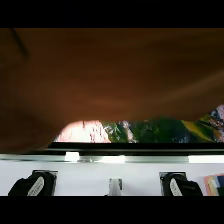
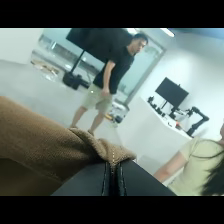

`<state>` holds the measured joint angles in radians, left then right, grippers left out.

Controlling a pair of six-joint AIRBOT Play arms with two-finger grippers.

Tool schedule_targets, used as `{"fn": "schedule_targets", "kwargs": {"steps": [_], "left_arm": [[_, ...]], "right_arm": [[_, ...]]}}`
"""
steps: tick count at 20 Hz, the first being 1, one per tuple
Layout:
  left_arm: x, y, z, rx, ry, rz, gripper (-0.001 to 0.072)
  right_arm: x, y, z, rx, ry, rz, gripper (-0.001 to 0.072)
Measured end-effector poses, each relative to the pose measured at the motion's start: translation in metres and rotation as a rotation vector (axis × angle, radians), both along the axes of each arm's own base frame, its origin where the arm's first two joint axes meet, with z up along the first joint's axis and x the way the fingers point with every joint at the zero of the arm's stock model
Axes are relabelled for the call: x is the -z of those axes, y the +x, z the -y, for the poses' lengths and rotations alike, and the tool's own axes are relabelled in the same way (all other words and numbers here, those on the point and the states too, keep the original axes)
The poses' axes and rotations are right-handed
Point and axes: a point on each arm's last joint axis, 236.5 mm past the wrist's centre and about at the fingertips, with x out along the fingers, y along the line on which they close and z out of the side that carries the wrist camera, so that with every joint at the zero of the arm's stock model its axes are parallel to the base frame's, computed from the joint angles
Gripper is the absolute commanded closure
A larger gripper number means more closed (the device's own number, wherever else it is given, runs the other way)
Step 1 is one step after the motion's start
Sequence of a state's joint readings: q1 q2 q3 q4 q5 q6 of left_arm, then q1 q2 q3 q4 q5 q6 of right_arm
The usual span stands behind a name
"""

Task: Fold the shirts.

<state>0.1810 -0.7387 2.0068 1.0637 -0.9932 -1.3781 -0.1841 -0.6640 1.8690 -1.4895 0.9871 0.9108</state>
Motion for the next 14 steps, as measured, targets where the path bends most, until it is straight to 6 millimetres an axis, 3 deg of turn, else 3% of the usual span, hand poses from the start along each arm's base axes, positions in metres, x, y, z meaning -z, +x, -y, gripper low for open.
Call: {"fn": "schedule_targets", "kwargs": {"steps": [3,5,7,10,14], "left_arm": [[0.027,0.030,-0.002,0.007,0.013,-0.121,0.0671],[0.073,0.074,-0.006,0.022,0.031,-0.313,0.0672],[0.134,0.122,-0.010,0.051,0.041,-0.540,0.0672],[0.247,0.186,-0.016,0.105,0.027,-0.905,0.0672],[0.409,0.233,-0.008,0.181,-0.015,-1.331,0.0672]], "right_arm": [[0.023,0.024,0.008,0.015,0.019,-0.102,0.0690],[0.062,0.063,0.016,0.018,0.046,-0.263,0.0690],[0.131,0.112,0.025,0.015,0.078,-0.526,0.0690],[0.267,0.173,0.034,-0.005,0.129,-0.994,0.0690],[0.415,0.222,0.023,-0.071,0.187,-1.421,0.0690]]}}
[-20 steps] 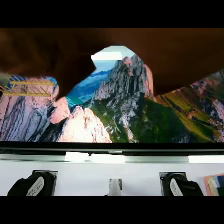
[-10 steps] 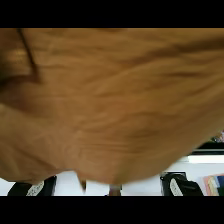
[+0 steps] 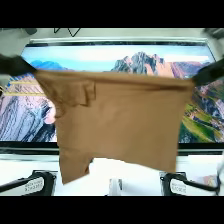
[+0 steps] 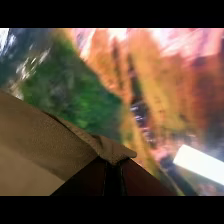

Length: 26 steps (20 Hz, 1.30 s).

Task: Fold the shirts.

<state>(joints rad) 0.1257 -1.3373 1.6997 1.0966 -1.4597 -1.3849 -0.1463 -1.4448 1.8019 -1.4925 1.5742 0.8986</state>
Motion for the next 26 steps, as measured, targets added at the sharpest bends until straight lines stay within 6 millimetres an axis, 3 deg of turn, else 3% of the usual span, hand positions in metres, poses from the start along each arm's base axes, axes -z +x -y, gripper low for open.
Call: {"fn": "schedule_targets", "kwargs": {"steps": [3,5,7,9,11,13,18,21,23,26], "left_arm": [[0.081,0.028,0.014,0.001,-0.027,-0.139,0.0671],[0.112,0.052,0.018,-0.043,-0.049,-0.149,0.0671],[0.129,0.079,0.015,-0.104,-0.064,-0.114,0.0672],[0.133,0.108,0.008,-0.167,-0.078,-0.038,0.0671],[0.134,0.134,0.002,-0.230,-0.102,0.032,0.0670],[0.140,0.152,0.003,-0.266,-0.125,0.072,0.0670],[0.187,0.159,0.025,-0.251,-0.138,0.008,0.0670],[0.190,0.147,0.024,-0.178,-0.105,-0.015,0.0670],[0.188,0.128,0.023,-0.120,-0.098,-0.072,0.0670],[0.209,0.078,0.022,-0.013,-0.062,-0.257,0.0670]], "right_arm": [[0.069,0.040,-0.020,-0.016,0.025,-0.079,0.0688],[0.092,0.074,-0.026,0.042,0.047,-0.017,0.0688],[0.098,0.110,-0.024,0.118,0.071,0.098,0.0688],[0.092,0.141,-0.013,0.187,0.091,0.226,0.0687],[0.086,0.163,-0.003,0.243,0.112,0.321,0.0687],[0.095,0.173,0.001,0.270,0.125,0.343,0.0688],[0.145,0.170,-0.012,0.271,0.149,0.235,0.0688],[0.148,0.155,-0.008,0.216,0.114,0.172,0.0688],[0.151,0.135,-0.002,0.176,0.080,0.097,0.0688],[0.175,0.094,0.001,0.122,0.054,-0.086,0.0688]]}}
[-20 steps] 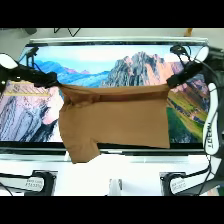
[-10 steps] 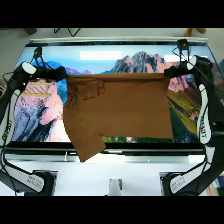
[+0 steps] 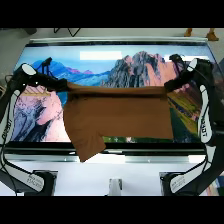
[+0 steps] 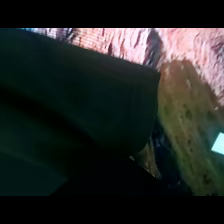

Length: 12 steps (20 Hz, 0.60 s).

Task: Fold the shirts.

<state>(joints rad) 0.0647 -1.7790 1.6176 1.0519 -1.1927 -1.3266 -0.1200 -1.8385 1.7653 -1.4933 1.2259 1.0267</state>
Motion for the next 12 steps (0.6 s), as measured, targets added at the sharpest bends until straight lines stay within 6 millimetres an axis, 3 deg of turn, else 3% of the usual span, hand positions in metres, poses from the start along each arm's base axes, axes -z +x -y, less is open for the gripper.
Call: {"fn": "schedule_targets", "kwargs": {"steps": [4,5,6,7,8,12], "left_arm": [[0.026,-0.047,-0.003,0.055,0.013,-0.179,0.0669],[0.031,-0.054,-0.002,0.059,0.014,-0.210,0.0621],[0.033,-0.059,-0.001,0.058,0.012,-0.232,0.0451],[0.035,-0.064,0.000,0.059,0.013,-0.251,0.0190],[0.035,-0.067,0.000,0.057,0.009,-0.266,0.0098],[0.017,-0.080,-0.006,0.054,-0.011,-0.313,0.0099]], "right_arm": [[0.043,-0.053,-0.004,-0.039,0.024,-0.235,0.0687],[0.049,-0.061,-0.006,-0.043,0.031,-0.268,0.0631],[0.052,-0.066,-0.007,-0.043,0.037,-0.289,0.0491],[0.054,-0.068,-0.007,-0.042,0.038,-0.297,0.0360],[0.054,-0.070,-0.007,-0.038,0.040,-0.301,0.0296],[0.029,-0.077,0.003,-0.046,0.006,-0.290,0.0233]]}}
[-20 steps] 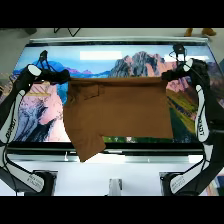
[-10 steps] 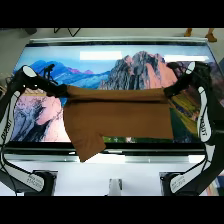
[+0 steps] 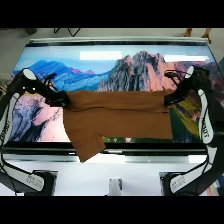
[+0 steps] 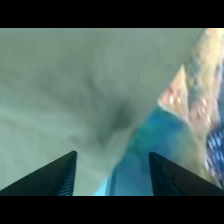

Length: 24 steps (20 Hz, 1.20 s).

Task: Fold the shirts.

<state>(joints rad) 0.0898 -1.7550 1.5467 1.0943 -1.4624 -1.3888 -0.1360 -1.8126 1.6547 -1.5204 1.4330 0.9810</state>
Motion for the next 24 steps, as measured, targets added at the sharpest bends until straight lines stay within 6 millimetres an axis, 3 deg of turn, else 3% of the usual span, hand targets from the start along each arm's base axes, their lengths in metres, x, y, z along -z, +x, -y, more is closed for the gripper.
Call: {"fn": "schedule_targets", "kwargs": {"steps": [2,5,7,10,13,16,20,21,23,24], "left_arm": [[-0.017,-0.011,-0.013,-0.014,-0.006,-0.015,0.0099],[-0.027,-0.050,-0.027,-0.050,-0.019,-0.072,0.0099],[-0.016,-0.093,-0.024,-0.065,-0.033,-0.133,0.0100],[0.012,-0.158,-0.004,-0.090,-0.080,-0.191,0.0100],[0.035,-0.199,0.017,-0.133,-0.127,-0.219,0.0100],[0.048,-0.217,0.038,-0.155,-0.163,-0.226,0.0100],[0.055,-0.218,0.061,-0.175,-0.182,-0.206,0.0104],[0.056,-0.217,0.065,-0.180,-0.183,-0.202,0.0136],[0.063,-0.212,0.069,-0.197,-0.164,-0.184,0.0446],[0.067,-0.211,0.069,-0.205,-0.151,-0.176,0.0526]], "right_arm": [[-0.016,-0.011,0.018,0.023,-0.017,-0.010,0.0234],[-0.033,-0.038,0.031,0.088,0.043,-0.053,0.0235],[-0.039,-0.058,0.036,0.125,0.074,-0.075,0.0235],[-0.039,-0.084,0.031,0.146,0.100,-0.082,0.0235],[-0.034,-0.104,0.028,0.160,0.110,-0.086,0.0236],[-0.032,-0.115,0.022,0.162,0.122,-0.094,0.0236],[-0.032,-0.121,0.021,0.162,0.124,-0.100,0.0235],[-0.032,-0.122,0.020,0.162,0.125,-0.102,0.0231],[-0.028,-0.130,0.018,0.153,0.129,-0.128,0.0128],[-0.023,-0.137,0.017,0.146,0.133,-0.149,0.0116]]}}
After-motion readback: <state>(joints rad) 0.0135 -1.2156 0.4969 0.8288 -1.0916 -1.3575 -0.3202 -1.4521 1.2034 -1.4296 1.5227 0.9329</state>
